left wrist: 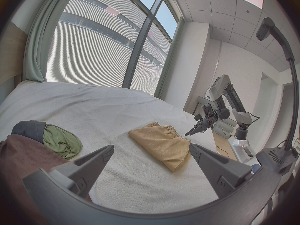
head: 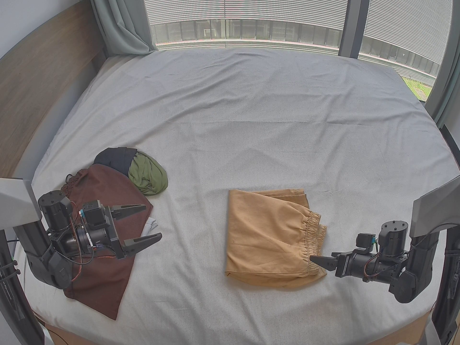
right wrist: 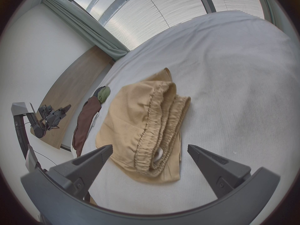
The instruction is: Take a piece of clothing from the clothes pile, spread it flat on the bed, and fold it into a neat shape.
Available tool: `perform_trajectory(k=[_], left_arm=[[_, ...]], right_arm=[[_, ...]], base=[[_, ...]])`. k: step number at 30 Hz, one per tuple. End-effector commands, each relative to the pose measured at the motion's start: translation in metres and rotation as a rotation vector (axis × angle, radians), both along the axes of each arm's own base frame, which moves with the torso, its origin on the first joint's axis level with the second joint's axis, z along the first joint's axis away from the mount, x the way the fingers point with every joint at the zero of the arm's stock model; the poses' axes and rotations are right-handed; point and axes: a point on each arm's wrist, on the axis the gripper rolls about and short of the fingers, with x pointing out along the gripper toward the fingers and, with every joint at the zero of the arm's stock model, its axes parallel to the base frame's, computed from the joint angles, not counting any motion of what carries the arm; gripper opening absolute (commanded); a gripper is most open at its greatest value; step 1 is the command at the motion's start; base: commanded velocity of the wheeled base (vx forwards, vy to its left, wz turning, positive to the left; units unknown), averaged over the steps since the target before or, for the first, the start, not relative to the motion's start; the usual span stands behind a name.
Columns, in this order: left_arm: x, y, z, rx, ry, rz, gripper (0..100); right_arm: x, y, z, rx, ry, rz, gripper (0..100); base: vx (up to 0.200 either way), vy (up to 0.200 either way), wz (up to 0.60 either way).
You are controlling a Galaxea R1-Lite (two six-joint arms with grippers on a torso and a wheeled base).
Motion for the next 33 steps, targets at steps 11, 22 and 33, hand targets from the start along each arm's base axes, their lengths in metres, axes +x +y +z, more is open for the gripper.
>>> perform_trajectory(k=[11,22,33], left_arm=[[0.000,-0.001,0.000,0.002,-0.002,-0.004,100],[0.000,-0.001,0.000,0.002,-0.003,-0.003,100],[0.000,0.000,0.001,0.002,-0.008,0.000,100]], right_arm=[[0.005,0.002,-0.028,-0.016,0.077,0.004,100],[0.015,0.009,-0.041,0.004,0.099,0.002,100],[0.023,0.038,-0.036,0.134,0.127,0.014,100]], base=[[0.000,0.000,0.00],[0.000,0.000,0.00],[0.000,0.000,0.00]])
